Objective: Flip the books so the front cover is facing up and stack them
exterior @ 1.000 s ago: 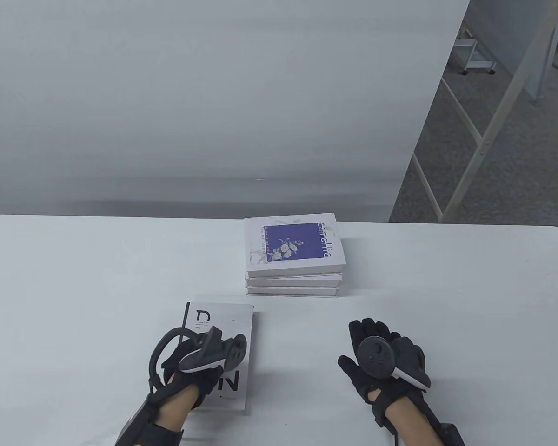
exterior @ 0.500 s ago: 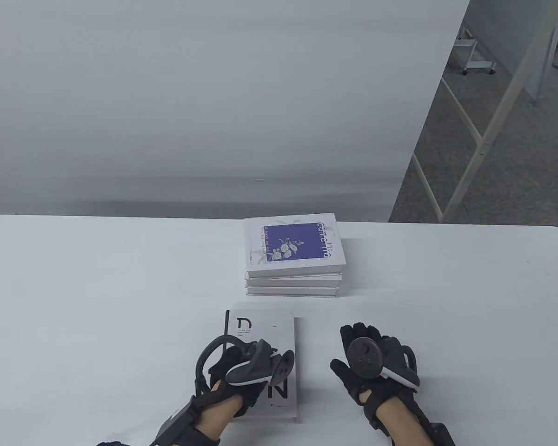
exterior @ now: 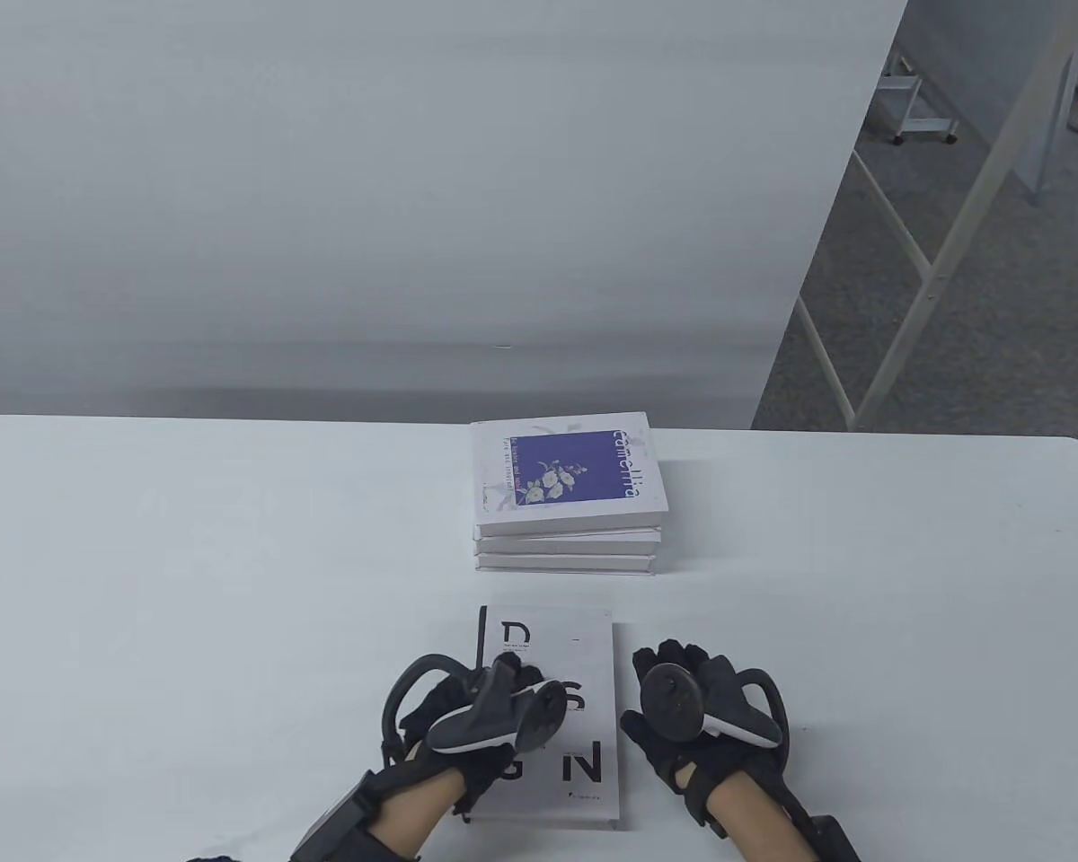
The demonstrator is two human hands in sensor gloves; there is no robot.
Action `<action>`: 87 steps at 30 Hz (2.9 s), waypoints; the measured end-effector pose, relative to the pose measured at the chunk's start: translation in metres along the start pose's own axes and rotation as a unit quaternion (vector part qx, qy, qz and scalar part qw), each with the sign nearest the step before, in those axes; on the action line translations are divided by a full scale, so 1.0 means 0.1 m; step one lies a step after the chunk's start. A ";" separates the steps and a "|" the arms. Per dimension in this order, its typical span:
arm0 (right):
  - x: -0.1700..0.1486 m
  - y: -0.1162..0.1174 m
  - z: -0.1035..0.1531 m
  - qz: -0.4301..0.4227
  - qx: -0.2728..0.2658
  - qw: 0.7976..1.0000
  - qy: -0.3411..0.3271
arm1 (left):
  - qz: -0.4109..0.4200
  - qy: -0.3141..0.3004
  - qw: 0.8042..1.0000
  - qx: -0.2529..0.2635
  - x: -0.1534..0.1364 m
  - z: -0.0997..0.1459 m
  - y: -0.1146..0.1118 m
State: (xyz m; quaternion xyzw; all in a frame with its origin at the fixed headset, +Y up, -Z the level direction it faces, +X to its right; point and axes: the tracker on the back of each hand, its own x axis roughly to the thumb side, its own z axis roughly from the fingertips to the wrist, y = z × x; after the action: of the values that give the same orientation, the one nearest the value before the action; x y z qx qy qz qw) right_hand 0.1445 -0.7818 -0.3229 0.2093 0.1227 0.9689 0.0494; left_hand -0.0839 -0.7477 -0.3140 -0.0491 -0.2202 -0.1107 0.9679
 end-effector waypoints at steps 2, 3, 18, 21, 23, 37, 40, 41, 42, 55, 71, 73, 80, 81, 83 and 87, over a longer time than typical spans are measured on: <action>-0.01 0.00 -0.03 -0.009 0.003 1.000 0.002 | 0.033 0.027 0.999 -0.006 -0.16 0.03 -0.09; -0.01 0.00 -0.05 -0.012 0.008 1.000 0.002 | 0.035 0.037 0.999 -0.015 -0.21 0.03 -0.14; -0.05 0.11 -0.16 -0.123 0.095 0.988 -0.003 | 0.349 0.089 0.932 -0.027 -0.55 0.04 -0.57; -0.05 0.08 -0.15 -0.154 0.081 0.985 -0.008 | 0.375 0.085 0.923 -0.035 -0.50 0.02 -0.60; -0.06 0.08 -0.14 -0.172 0.081 0.982 -0.004 | 0.388 0.086 0.917 -0.036 -0.47 0.03 -0.61; -0.20 0.10 -0.08 -0.188 0.058 0.980 0.024 | 0.470 0.072 0.879 -0.025 -0.31 0.06 -0.64; -0.12 0.07 -0.05 -0.171 0.040 0.984 0.009 | 0.480 0.068 0.874 -0.031 -0.31 0.06 -0.65; -0.09 0.05 -0.03 -0.158 0.029 0.987 0.009 | 0.478 0.067 0.875 -0.031 -0.32 0.06 -0.65; -0.06 0.02 0.00 -0.144 0.010 0.990 0.007 | 0.476 0.066 0.876 -0.033 -0.32 0.06 -0.65; 0.14 -0.20 0.26 -0.126 -0.168 0.973 -0.101 | 0.484 0.076 0.870 -0.055 -0.47 0.08 -0.70; 0.41 -0.13 0.29 -0.036 -0.170 0.967 -0.185 | 0.496 0.088 0.862 -0.067 -0.55 0.10 -0.73; 0.45 -0.15 0.30 -0.001 -0.193 0.963 -0.190 | 0.490 0.089 0.865 -0.060 -0.55 0.09 -0.72; 0.40 -0.19 0.29 0.027 -0.212 0.959 -0.184 | 0.433 0.064 0.898 -0.045 -0.54 0.06 -0.61; 0.36 -0.20 0.29 0.014 -0.214 0.961 -0.173 | 0.408 0.051 0.910 -0.041 -0.55 0.05 -0.54; 0.26 -0.23 0.30 -0.015 -0.225 0.961 -0.157 | 0.389 0.040 0.920 -0.022 -0.58 0.06 -0.41; 0.09 -0.26 0.33 -0.065 -0.246 0.959 -0.127 | 0.371 0.031 0.928 0.017 -0.71 0.10 -0.14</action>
State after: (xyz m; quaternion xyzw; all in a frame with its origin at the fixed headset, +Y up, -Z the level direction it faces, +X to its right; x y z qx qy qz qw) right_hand 0.1508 -0.7477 -0.2971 0.3036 -0.1135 0.9291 0.1779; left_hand -0.1535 -0.7465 -0.3357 -0.1074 -0.1575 0.2590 0.9469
